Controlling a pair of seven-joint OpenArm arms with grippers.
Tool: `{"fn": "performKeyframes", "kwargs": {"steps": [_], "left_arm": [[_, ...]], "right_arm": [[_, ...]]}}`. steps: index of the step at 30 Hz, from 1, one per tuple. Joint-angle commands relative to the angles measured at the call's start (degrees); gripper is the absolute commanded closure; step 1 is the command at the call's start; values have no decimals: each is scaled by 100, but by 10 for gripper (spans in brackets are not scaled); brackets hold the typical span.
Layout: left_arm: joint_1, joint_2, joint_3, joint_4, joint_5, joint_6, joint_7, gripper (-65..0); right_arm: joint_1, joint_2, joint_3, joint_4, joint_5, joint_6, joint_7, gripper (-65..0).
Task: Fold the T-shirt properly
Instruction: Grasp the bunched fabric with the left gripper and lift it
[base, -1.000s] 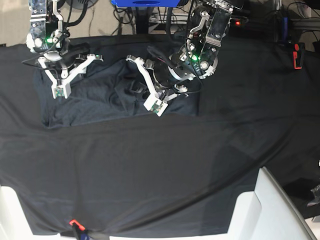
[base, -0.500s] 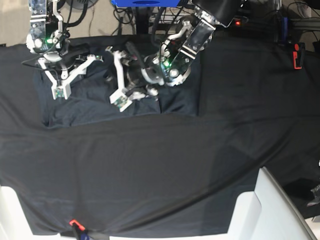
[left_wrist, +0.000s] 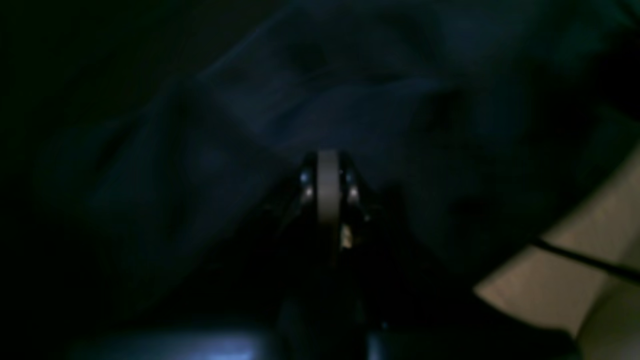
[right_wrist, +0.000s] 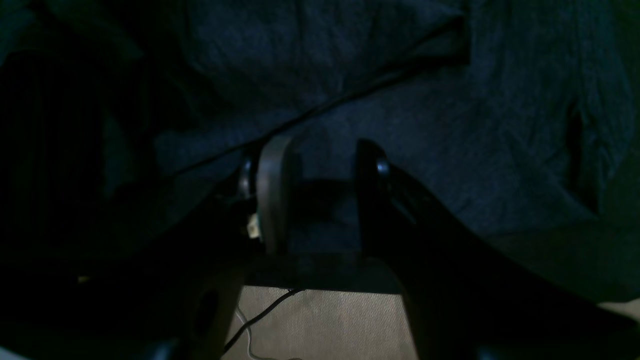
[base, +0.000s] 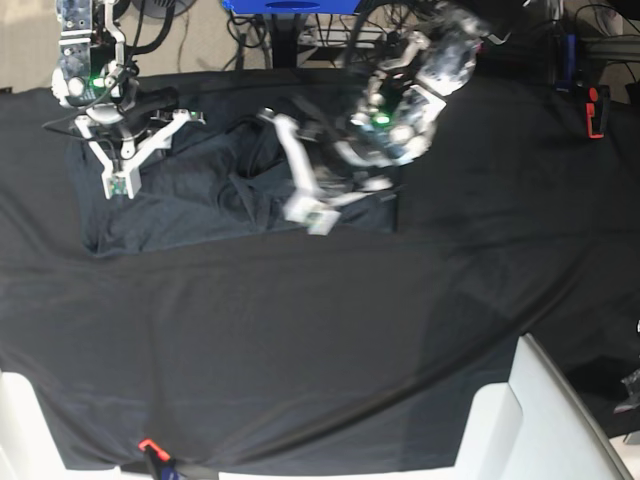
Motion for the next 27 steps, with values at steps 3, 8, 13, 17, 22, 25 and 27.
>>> {"fn": "performKeyframes", "kwargs": {"steps": [3,8,13,17,22,25,27], "left_arm": [[-10,-22,-85,102,-50,-41,-133,0],[-28,-22,-50,14,-59,-41,-124,0],[34,-4,-32,-74,-59,-41,-124,0],[16,22,-41,-373,-68,-41,-133,0],[-2,163,-50,-566,-68,-41,-141,0],[-90,207,-50,-681,-68,-49,-159,0],[-230,312,-41,-839,-68,-49,-159,0]], "right_arm": [[78,5,11,70,18,4,100,-203],[87,-4,3,70,18,4,100,-203],[78,5,11,70,18,4,100,-203],[78,5,11,70,18,4,100,-203],[87,5,11,70,18,4,100,-203],[87,5,11,70,18,4,100,-203],[87,5,11,70,18,4,100,-203]]}}
